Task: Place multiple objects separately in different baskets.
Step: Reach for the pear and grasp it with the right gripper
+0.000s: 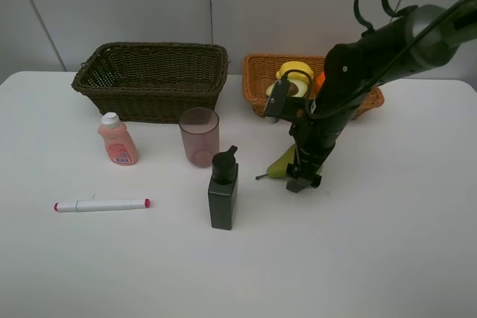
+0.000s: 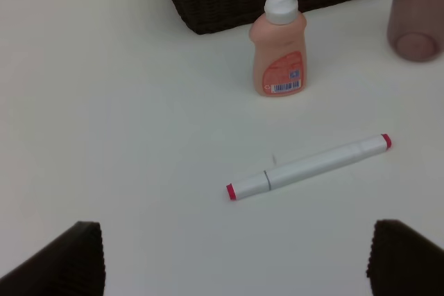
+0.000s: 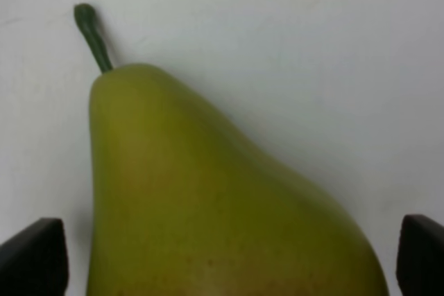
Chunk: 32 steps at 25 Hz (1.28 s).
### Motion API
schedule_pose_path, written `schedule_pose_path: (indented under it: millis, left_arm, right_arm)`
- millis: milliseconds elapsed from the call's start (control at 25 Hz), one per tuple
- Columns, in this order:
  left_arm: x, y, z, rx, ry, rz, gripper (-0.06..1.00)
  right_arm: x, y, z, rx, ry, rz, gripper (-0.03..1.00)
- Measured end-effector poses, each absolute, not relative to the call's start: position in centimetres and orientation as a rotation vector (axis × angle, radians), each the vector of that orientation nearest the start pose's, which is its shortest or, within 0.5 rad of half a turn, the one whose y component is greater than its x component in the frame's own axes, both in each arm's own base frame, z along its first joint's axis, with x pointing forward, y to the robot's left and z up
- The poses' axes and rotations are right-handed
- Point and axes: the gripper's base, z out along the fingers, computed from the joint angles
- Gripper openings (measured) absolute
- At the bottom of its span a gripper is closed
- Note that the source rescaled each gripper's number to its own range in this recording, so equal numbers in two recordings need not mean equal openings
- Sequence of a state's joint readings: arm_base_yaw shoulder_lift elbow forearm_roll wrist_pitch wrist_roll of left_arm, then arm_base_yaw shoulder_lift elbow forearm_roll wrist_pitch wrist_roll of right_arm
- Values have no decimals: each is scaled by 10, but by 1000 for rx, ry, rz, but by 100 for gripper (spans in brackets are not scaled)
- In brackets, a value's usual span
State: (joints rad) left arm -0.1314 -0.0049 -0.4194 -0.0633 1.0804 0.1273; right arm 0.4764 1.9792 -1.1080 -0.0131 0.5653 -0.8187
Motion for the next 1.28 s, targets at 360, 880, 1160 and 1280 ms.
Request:
schedule_pose_path:
  millis: [360,880,1160,1280]
  left_arm:
    - [1,-5,253,277,2121,-80,100]
    - [1,-5,253,277,2121,-80,100]
    - [1,-5,253,277,2121,-80,100]
    - [1,-5,253,277,2121,-80,100]
  right_arm:
    - [321,165,117,-1778,2320,-70,27]
    - [321,165,117,-1772,2326,-67,27]
    - [321,165,117,-1772,2327,-67,27]
    - [320,164,116,-1777,2332,-65,27]
